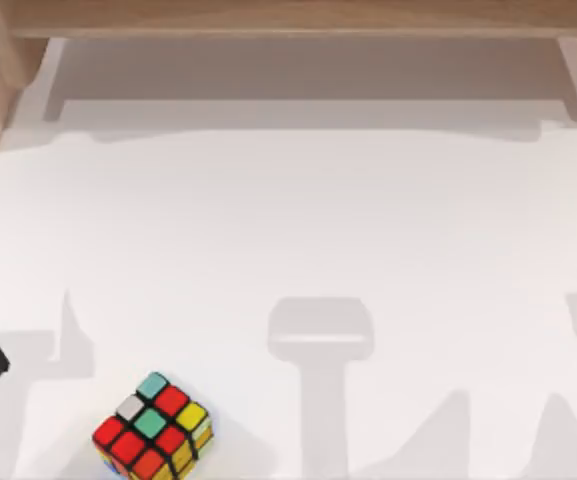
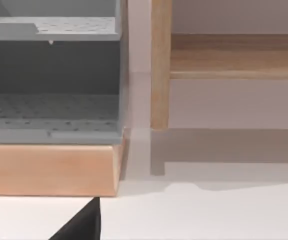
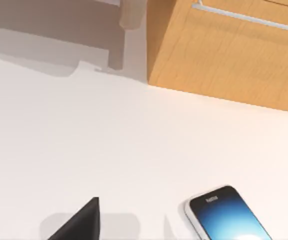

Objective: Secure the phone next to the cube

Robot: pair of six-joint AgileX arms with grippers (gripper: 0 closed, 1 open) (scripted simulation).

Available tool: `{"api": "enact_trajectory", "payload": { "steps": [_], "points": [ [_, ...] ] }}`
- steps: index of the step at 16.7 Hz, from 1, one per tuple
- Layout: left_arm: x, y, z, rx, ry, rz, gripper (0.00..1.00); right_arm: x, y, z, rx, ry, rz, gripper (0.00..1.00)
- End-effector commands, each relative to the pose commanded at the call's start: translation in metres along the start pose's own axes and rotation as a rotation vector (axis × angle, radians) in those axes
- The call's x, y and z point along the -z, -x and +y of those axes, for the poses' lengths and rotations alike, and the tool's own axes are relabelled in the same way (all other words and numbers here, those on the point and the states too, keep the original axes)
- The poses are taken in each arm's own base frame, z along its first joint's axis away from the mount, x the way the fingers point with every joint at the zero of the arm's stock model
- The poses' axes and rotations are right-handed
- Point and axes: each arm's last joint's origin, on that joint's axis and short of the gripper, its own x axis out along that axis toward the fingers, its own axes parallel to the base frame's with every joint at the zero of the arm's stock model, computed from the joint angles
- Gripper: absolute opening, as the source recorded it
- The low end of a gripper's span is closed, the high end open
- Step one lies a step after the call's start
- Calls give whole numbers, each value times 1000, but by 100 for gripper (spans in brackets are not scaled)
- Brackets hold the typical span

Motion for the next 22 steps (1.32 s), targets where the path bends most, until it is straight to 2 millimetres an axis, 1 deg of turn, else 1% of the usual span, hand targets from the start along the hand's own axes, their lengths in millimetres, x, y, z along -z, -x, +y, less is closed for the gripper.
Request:
{"api": "enact_trajectory", "payload": {
  "steps": [1, 3, 4, 6, 8, 10, 12, 14, 16, 18, 20, 22],
  "points": [
    [0, 0, 0, 0, 0, 0, 100, -10, -10, -6, -7, 34, 84, 100],
    [0, 0, 0, 0, 0, 0, 100, -26, -37, -18, -39, 97, 265, 100],
    [0, 0, 0, 0, 0, 0, 100, -31, -54, -25, -64, 125, 358, 100],
    [0, 0, 0, 0, 0, 0, 100, -35, -91, -39, -128, 174, 536, 100],
    [0, 0, 0, 0, 0, 0, 100, -31, -129, -53, -202, 212, 691, 100],
    [0, 0, 0, 0, 0, 0, 100, -24, -162, -67, -276, 242, 812, 100],
    [0, 0, 0, 0, 0, 0, 100, -15, -191, -80, -345, 265, 904, 100],
    [0, 0, 0, 0, 0, 0, 100, -3, -215, -91, -407, 282, 974, 100],
    [0, 0, 0, 0, 0, 0, 100, 9, -234, -100, -457, 293, 1023, 100],
    [0, 0, 0, 0, 0, 0, 100, 17, -247, -106, -489, 299, 1051, 100],
    [0, 0, 0, 0, 0, 0, 100, 20, -251, -108, -501, 302, 1062, 100],
    [0, 0, 0, 0, 0, 0, 100, 20, -251, -108, -501, 302, 1062, 100]
  ]
}}
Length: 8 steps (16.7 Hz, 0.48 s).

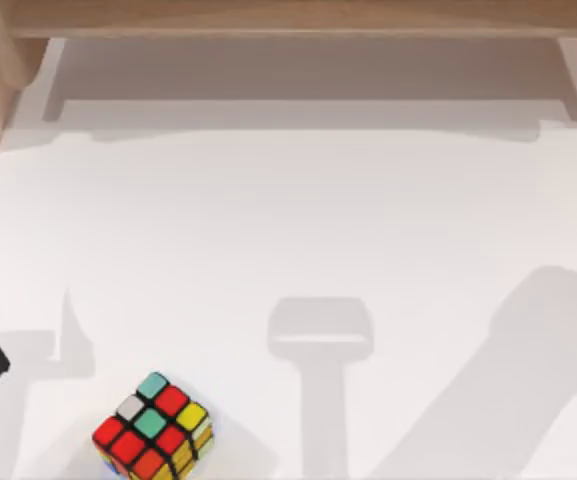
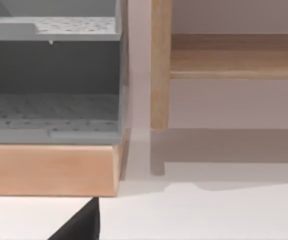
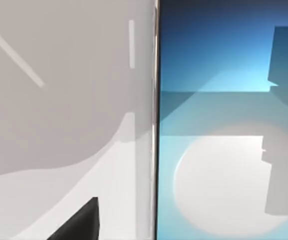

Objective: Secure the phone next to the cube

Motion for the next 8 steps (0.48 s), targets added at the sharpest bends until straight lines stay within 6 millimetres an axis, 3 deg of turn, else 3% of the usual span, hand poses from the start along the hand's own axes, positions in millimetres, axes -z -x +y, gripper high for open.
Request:
{"api": "enact_trajectory", "payload": {
  "steps": [3, 8],
  "points": [
    [0, 0, 0, 0, 0, 0, 100, -1, -1, 1, 0, 2, 0, 100],
    [0, 0, 0, 0, 0, 0, 100, 0, -35, 0, 2, 0, -2, 100]
  ]
}}
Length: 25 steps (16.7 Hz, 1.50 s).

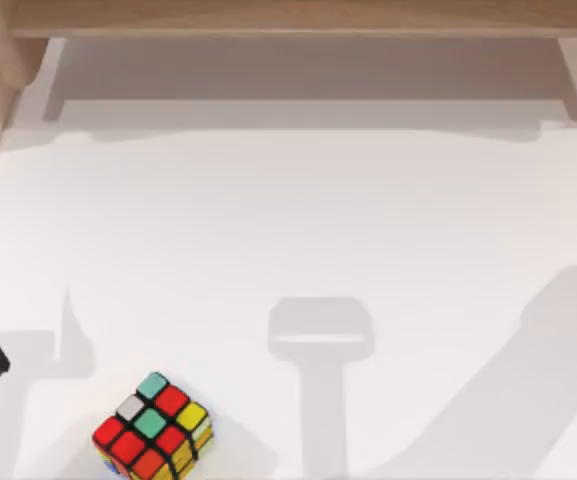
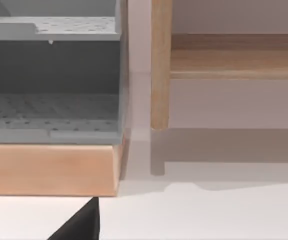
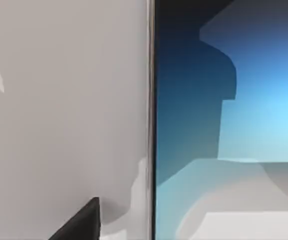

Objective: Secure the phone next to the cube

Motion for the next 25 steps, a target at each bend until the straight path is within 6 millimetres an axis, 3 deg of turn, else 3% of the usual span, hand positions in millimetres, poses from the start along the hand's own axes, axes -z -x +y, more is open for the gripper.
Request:
{"api": "enact_trajectory", "payload": {
  "steps": [4, 17, 25],
  "points": [
    [0, 0, 0, 0, 0, 0, 100, 0, -5, 0, -2, 0, 2, 100],
    [0, 0, 0, 0, 0, 0, 100, 0, -5, 0, -2, 0, 2, 2],
    [0, 0, 0, 0, 0, 0, 100, 0, -5, 0, -2, 0, 2, 0]
  ]
}}
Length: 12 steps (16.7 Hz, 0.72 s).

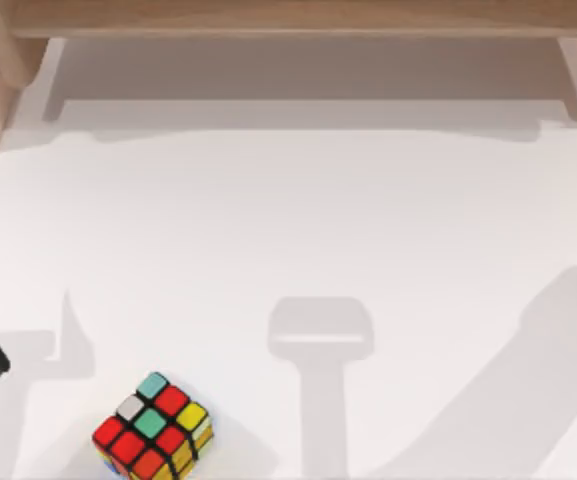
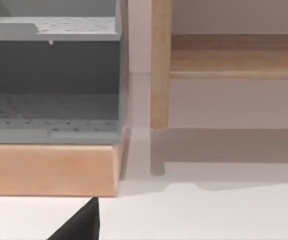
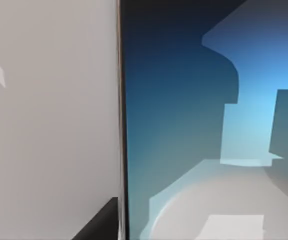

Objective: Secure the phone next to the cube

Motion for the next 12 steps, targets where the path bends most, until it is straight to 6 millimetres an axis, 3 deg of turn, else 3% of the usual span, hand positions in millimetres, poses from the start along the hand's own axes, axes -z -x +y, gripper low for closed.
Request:
{"api": "enact_trajectory", "payload": {
  "steps": [1, 7, 12],
  "points": [
    [0, 0, 0, 0, 0, 0, 100, 0, 11, 3, 1, -7, -13, 0],
    [0, 0, 0, 0, 0, 0, 100, 0, 31, 3, 0, -7, -13, 0],
    [0, 0, 0, 0, 0, 0, 100, -2, 34, 3, 7, -10, -21, 0]
  ]
}}
